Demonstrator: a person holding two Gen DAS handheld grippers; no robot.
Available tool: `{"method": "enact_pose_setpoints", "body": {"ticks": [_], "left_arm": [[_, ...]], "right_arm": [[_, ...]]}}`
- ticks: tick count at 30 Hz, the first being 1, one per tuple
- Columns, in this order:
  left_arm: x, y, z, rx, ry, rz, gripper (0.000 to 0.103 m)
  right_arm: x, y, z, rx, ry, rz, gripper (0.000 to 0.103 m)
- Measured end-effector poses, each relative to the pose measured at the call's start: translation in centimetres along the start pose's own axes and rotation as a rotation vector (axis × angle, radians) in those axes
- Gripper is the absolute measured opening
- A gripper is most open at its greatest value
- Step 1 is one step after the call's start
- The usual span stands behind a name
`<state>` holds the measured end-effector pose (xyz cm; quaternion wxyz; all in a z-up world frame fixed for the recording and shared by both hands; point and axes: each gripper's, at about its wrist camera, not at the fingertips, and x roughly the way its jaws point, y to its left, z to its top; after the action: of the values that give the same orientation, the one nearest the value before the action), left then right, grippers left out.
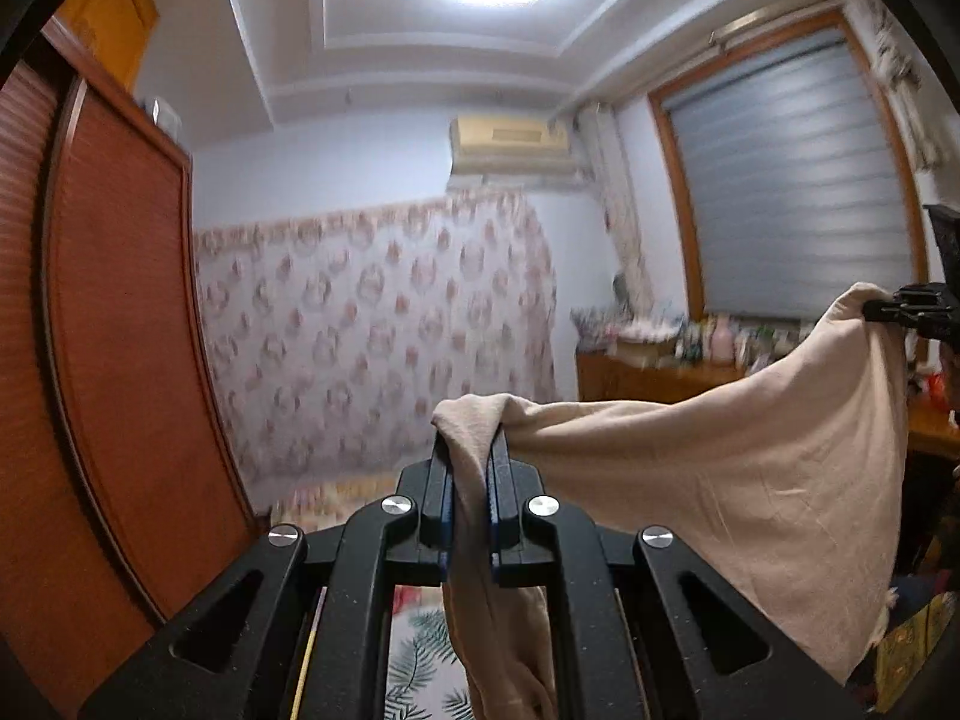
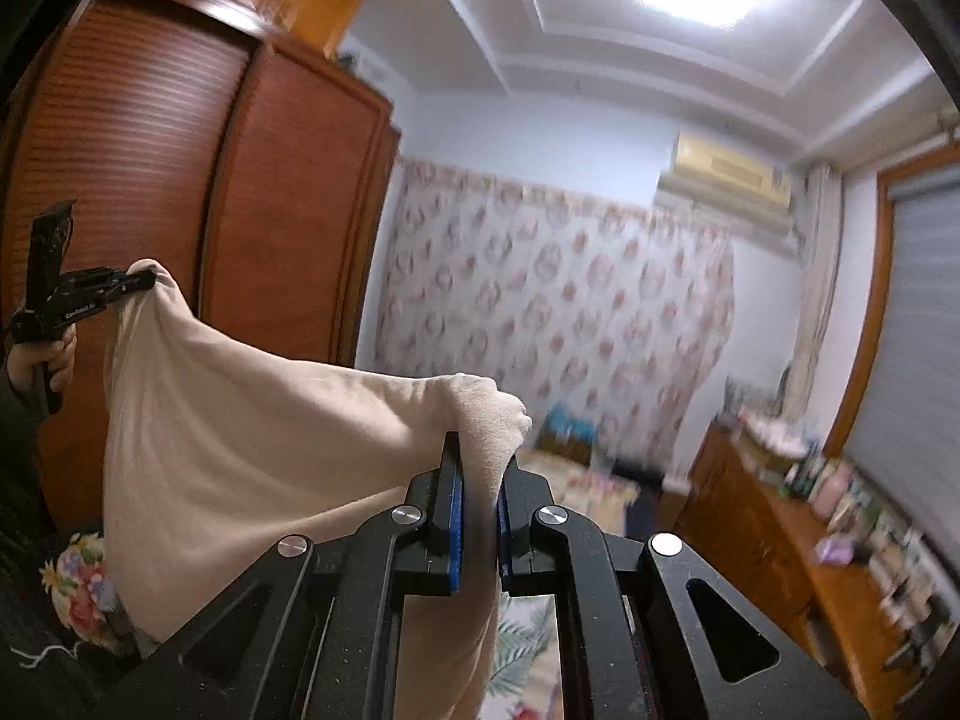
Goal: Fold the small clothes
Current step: 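Raise the shirt high with both grippers and spread it open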
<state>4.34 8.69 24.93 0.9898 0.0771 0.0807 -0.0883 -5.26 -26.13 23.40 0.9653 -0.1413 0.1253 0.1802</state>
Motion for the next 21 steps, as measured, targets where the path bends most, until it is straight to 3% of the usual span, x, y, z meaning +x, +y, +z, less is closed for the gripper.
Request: {"method": "enact_pose_setpoints", "body": {"ticks": [6,10,15,21], "left_arm": [[12.7,0.0,-7.9,-0.047,0.181,0.022,0.009],[18.5,-0.6,-11.8,-0.062,0.287,0.019,0.009],[23.6,-1.1,-14.6,-0.064,0.369,0.025,0.009],[27.7,-1.9,-16.6,-0.063,0.434,0.016,0.009]], "right_arm": [[13.6,-1.4,-6.8,0.076,0.156,0.017,0.008],[21.1,-1.5,-10.6,0.084,0.262,0.006,0.008],[27.4,-2.3,-12.9,0.107,0.337,0.001,0.008],[32.0,-3.8,-12.8,0.139,0.403,-0.001,0.008]]}}
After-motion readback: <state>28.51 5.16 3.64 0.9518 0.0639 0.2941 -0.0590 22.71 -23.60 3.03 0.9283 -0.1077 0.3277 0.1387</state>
